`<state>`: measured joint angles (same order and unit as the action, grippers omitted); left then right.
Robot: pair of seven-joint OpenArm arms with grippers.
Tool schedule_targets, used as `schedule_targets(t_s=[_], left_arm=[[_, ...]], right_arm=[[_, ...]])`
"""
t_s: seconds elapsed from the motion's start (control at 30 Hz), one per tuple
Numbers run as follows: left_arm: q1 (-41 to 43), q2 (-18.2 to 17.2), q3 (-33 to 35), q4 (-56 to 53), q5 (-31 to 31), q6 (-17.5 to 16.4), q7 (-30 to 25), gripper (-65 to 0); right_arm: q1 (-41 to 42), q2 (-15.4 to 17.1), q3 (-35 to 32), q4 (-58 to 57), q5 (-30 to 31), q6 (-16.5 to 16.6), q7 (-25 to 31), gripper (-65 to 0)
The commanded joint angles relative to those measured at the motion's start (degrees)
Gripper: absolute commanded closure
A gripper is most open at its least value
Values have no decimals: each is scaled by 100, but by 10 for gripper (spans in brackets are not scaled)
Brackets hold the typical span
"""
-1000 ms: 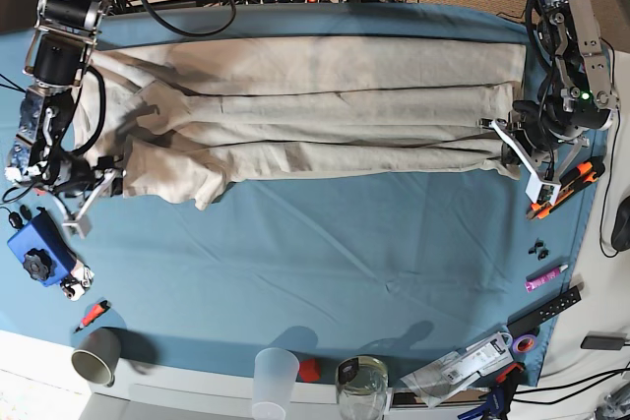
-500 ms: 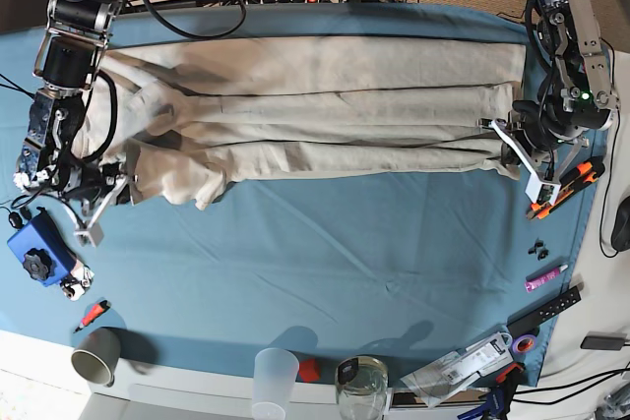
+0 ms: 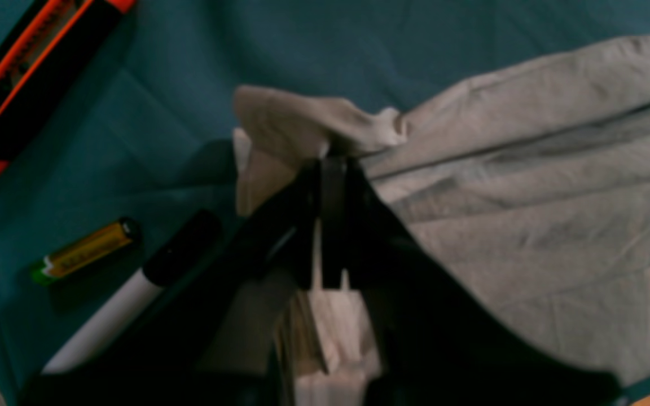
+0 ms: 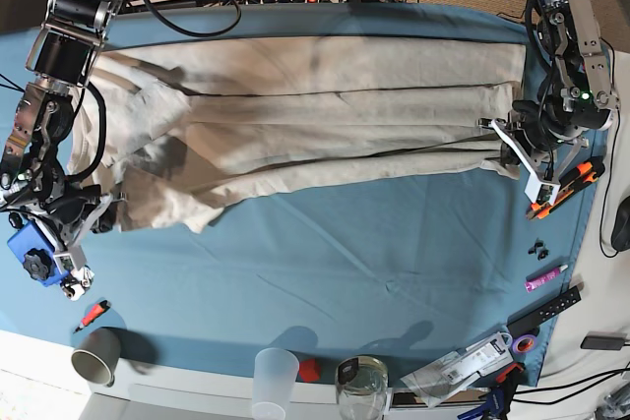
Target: Fold the T-shirt properly
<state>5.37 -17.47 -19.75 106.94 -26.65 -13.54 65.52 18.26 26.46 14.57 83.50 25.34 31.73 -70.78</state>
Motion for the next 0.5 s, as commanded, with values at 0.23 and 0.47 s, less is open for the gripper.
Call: schedule_targets(t_s=[0.23, 0.47], left_arm=[[-72, -61, -37, 103, -44, -264, -101, 0], [-72, -61, -37, 103, -44, -264, -105, 0]], right_arm=[[173, 114, 28, 87, 11, 17, 155, -112], [175, 114, 28, 87, 13, 15, 280, -185]])
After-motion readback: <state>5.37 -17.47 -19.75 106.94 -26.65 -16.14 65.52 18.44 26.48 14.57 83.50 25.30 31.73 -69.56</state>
